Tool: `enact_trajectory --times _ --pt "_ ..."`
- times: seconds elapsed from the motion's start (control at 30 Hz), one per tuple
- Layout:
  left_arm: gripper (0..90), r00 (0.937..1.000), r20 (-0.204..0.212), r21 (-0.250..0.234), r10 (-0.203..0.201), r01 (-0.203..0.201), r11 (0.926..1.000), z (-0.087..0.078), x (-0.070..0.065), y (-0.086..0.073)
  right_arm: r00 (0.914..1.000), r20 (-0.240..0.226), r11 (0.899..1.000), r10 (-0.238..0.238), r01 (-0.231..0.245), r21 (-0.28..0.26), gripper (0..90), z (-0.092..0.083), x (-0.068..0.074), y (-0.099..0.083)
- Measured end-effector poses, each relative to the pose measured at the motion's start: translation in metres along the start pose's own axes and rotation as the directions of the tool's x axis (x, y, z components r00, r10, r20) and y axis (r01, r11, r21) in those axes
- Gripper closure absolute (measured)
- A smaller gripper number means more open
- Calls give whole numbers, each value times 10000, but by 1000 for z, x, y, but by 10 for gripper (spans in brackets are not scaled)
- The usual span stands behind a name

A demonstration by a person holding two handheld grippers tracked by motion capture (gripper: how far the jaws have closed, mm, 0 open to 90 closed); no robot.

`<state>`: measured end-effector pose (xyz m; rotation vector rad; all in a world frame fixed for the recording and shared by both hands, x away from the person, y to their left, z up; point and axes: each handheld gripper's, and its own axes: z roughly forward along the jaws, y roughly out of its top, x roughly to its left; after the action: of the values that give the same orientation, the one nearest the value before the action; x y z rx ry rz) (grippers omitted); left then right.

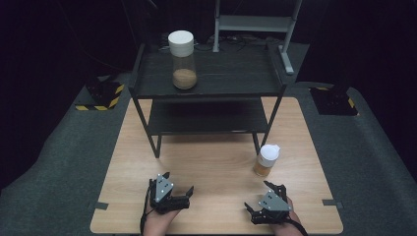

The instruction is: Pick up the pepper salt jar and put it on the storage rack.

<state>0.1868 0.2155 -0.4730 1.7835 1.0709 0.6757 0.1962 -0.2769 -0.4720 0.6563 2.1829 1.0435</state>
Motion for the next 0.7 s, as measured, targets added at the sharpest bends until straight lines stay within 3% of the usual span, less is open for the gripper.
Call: enact_trajectory --times 0.07,0.27,0.43,0.5,0.7 --pt "3 9997 -45 524 250 -247 9983 5 -3 2 10000 0 10000 -14 14 41 2 0 0 1" --pt "3 9957 -119 799 916 -903 9927 8 -11 5 10000 2 10000 -1 1 91 2 1 0 2" --pt "3 9833 -302 1325 1792 -1738 9758 12 -23 11 9999 -27 9999 102 -102 39 2 0 -2 1" --pt "10 9820 -258 1470 1869 -1812 9724 13 -23 13 9999 -43 9999 112 -112 11 2 0 -2 0" --pt "12 9830 -321 1610 1807 -1734 9716 14 -24 15 9997 -233 10000 -76 75 -47 2 0 -4 -1"
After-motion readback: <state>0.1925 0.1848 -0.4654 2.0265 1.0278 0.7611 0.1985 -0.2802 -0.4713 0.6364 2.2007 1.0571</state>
